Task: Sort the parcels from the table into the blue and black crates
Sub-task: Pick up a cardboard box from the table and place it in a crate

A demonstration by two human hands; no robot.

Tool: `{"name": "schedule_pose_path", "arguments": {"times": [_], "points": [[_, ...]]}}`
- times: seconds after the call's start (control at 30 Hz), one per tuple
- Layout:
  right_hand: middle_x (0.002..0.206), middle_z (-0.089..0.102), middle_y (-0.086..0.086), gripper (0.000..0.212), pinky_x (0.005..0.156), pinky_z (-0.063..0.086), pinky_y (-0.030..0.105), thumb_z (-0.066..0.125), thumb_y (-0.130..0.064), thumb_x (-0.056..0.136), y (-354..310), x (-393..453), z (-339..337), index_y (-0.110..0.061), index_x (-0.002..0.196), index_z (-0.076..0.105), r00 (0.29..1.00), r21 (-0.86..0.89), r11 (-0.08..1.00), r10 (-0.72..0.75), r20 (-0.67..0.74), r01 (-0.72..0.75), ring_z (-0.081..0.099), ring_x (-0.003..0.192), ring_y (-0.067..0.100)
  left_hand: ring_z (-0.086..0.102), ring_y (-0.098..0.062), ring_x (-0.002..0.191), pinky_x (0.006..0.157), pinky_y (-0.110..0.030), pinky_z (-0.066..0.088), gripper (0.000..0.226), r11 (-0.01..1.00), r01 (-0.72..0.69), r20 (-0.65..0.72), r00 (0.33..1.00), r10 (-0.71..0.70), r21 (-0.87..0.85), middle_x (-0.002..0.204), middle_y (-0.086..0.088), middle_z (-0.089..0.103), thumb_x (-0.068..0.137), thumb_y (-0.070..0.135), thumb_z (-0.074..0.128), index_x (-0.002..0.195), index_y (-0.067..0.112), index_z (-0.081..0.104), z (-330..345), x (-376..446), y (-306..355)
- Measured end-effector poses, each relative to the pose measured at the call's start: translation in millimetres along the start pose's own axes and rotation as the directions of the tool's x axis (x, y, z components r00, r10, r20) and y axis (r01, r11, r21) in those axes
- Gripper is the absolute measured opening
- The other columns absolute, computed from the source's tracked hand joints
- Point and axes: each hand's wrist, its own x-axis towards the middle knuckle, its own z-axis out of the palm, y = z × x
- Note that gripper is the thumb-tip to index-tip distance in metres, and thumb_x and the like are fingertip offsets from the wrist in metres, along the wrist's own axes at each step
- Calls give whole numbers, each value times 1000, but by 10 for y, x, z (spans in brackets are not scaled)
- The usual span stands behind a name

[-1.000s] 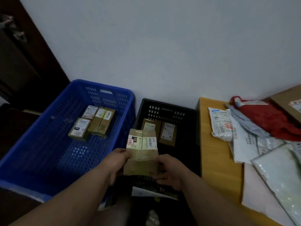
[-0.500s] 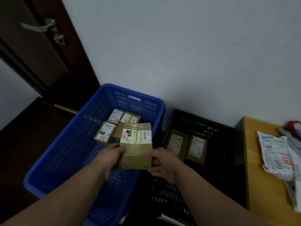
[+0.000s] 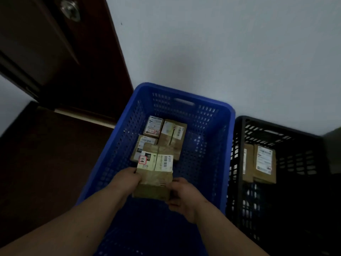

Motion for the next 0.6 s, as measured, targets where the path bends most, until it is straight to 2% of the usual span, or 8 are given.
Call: {"name": "schedule_pose_path", "arguments": {"times": [0.1, 0.2, 0.3, 0.43, 0.5, 0.6], "points": [[115, 65, 7, 25, 79, 52, 34, 58, -27, 93, -22, 189, 99, -28, 118, 54, 998, 33, 999, 27, -51, -26, 63, 99, 26, 65, -17, 87, 66, -26, 52, 27, 999, -21, 30, 999, 20, 39, 92, 4, 66, 95, 9, 50, 85, 33, 60, -70, 205, -4], [112, 65, 6, 21, 77, 52, 33, 57, -26, 93, -104, 343, 70, -29, 114, 55, 995, 64, 997, 44, -94, -39, 62, 97, 25, 64, -13, 84, 58, -21, 50, 31, 998, -40, 66, 997, 37, 45, 89, 9, 65, 94, 9, 52, 83, 38, 58, -26, 352, 43], [112, 64, 6, 18, 77, 52, 34, 56, -25, 93, -186, 443, -36, -31, 110, 56, 990, 80, 996, 48, -135, -37, 61, 102, 27, 65, -16, 86, 60, -22, 52, 30, 999, -38, 80, 996, 38, 2, 92, 5, 66, 93, 6, 54, 90, 35, 61, 59, 452, 110], [111, 64, 4, 29, 79, 50, 35, 57, -18, 90, -280, 481, -228, -32, 115, 54, 988, 87, 996, 8, -153, 6, 61, 99, 25, 64, -14, 89, 57, -17, 49, 35, 995, -88, 42, 995, 90, -49, 99, 10, 64, 93, 6, 56, 99, 40, 59, 215, 471, 226], [106, 65, 4, 30, 79, 49, 35, 57, -16, 89, -333, 463, -333, -32, 114, 53, 988, 92, 995, -16, -153, 30, 59, 92, 22, 63, -12, 91, 57, -15, 48, 35, 992, -115, 20, 993, 116, -49, 106, 8, 64, 93, 7, 57, 109, 38, 60, 305, 457, 302], [109, 63, 3, 32, 85, 49, 37, 56, -17, 89, -391, 461, -479, -31, 117, 52, 989, 96, 995, -24, -145, 38, 59, 98, 23, 63, -13, 93, 63, -18, 53, 38, 991, -121, -1, 993, 121, -56, 112, 5, 62, 93, 10, 57, 123, 33, 58, 442, 451, 377]]}}
